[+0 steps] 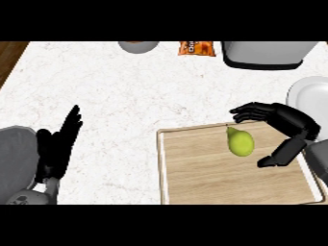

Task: Pick the pear from the tray and place it in the plate

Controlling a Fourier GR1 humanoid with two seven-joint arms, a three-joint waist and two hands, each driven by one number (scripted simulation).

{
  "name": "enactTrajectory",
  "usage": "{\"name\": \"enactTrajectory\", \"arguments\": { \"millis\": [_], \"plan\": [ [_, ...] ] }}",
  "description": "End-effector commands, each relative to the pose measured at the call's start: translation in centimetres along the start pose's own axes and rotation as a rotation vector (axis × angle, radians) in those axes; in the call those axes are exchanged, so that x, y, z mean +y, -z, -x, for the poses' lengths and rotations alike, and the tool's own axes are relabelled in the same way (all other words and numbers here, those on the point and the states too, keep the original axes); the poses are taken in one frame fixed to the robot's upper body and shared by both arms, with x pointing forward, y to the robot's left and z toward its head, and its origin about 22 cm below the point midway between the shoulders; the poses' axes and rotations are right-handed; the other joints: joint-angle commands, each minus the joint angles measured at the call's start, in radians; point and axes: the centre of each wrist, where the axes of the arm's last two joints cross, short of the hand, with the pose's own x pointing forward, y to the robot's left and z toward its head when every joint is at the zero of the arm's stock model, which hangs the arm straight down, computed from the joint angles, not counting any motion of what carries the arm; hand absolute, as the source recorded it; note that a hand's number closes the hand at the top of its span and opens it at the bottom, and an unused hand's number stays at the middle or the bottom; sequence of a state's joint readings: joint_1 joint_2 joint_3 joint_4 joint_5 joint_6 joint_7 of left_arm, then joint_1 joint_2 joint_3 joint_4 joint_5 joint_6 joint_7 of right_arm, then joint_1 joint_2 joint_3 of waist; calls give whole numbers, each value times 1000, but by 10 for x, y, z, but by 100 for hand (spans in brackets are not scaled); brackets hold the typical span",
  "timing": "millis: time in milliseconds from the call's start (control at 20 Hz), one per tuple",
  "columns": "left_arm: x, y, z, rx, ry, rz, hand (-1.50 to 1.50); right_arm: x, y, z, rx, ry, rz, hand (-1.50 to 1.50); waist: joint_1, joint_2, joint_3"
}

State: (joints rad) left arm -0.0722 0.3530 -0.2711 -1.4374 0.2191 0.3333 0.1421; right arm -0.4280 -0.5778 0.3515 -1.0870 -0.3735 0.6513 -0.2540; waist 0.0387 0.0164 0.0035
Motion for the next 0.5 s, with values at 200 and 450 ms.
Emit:
{"name": "enactTrajectory", "arguments": {
  "millis": [200, 450],
  "plan": [
    [-10, 3, 10, 10, 16, -4, 0, -40, 27, -51, 132, -401, -176, -150, 12, -1, -2],
    [-8, 2, -11, 23, 17, 7, 0, -44, 51, -65, 230, -516, -325, -150, 9, -6, -2]
  ]
}}
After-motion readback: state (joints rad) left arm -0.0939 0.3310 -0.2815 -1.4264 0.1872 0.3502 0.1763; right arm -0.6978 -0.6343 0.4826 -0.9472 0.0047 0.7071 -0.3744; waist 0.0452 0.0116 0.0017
